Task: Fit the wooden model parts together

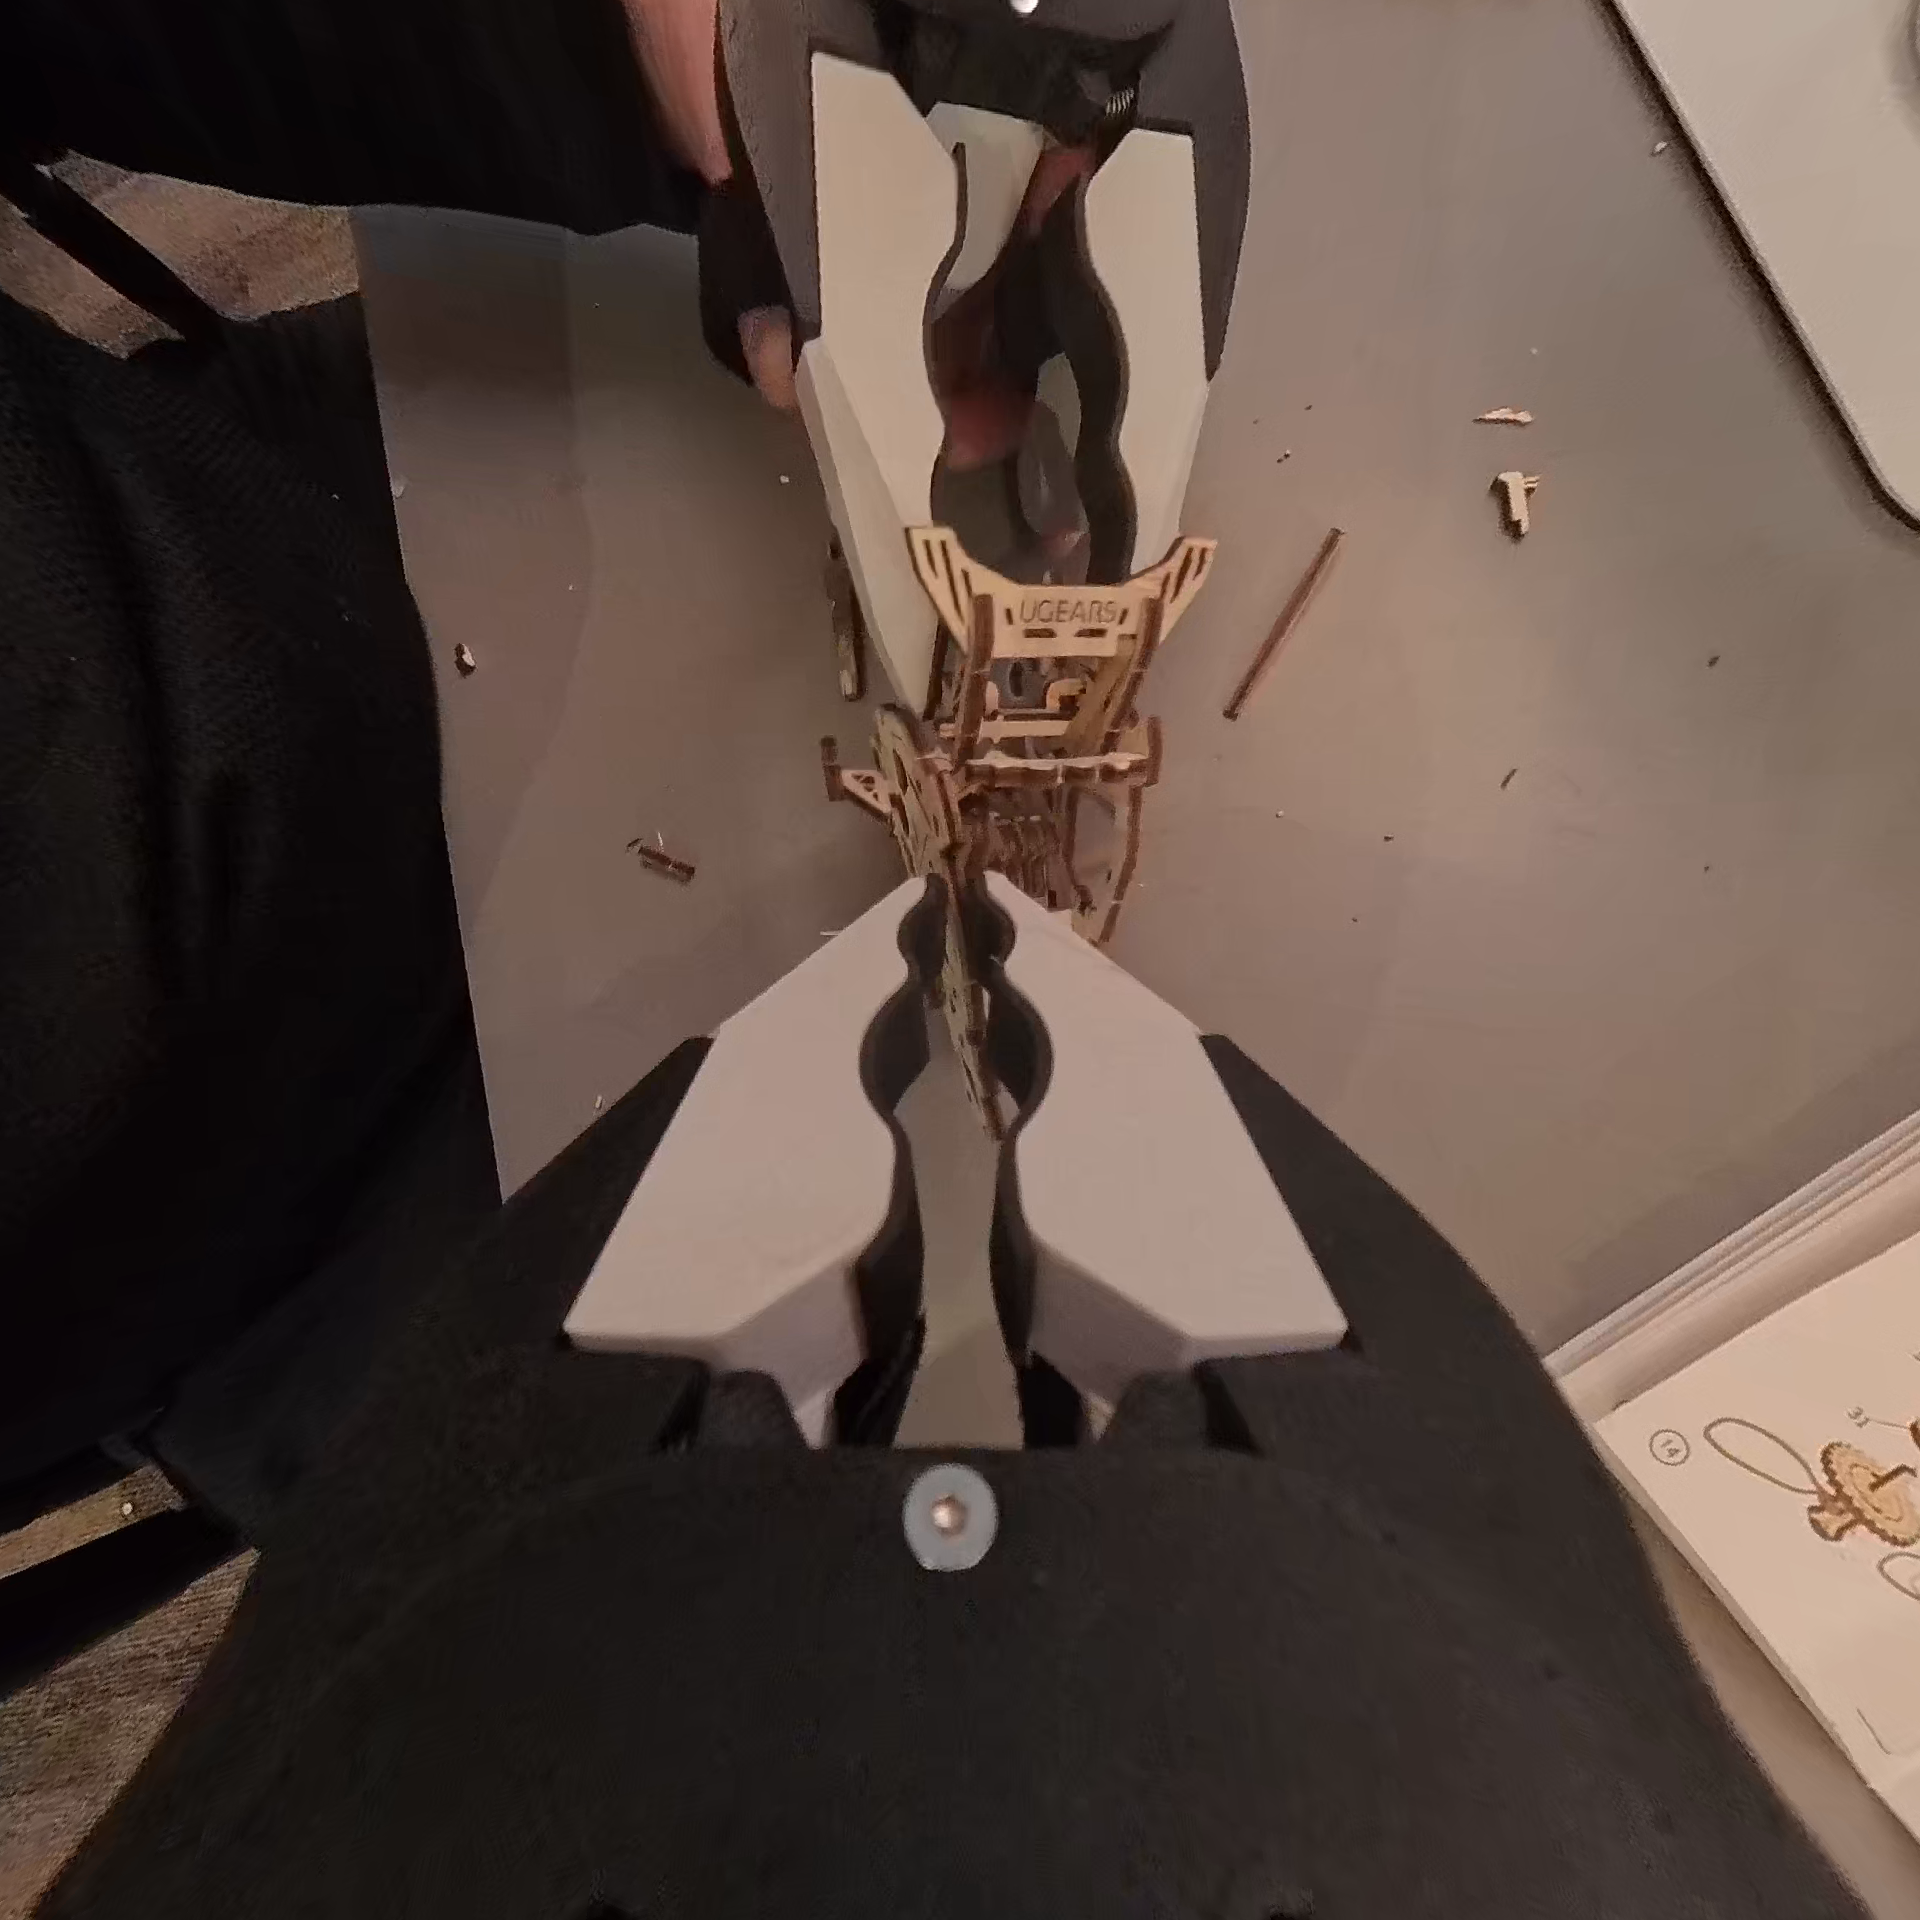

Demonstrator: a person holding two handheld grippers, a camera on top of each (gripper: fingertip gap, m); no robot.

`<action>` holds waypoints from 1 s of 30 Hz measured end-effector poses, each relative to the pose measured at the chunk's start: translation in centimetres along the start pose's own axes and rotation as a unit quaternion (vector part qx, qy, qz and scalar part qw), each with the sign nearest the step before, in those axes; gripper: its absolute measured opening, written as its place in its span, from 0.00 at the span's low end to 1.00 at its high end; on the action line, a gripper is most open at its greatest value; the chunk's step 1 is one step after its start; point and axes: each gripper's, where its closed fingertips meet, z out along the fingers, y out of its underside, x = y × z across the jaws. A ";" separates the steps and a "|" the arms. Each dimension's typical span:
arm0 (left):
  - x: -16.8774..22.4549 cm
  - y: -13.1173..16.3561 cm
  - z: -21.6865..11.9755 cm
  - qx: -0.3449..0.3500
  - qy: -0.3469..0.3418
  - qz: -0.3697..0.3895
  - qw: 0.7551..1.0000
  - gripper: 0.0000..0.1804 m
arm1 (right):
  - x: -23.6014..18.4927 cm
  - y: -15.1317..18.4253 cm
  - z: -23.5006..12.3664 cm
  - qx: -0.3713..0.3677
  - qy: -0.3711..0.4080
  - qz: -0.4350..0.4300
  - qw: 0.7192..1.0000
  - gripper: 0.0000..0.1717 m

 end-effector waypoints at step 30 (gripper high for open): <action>-2.4 -2.5 -2.1 0.137 -0.028 -0.166 0.976 0.21 | -0.3 1.5 -0.5 0.002 0.119 0.030 0.992 0.10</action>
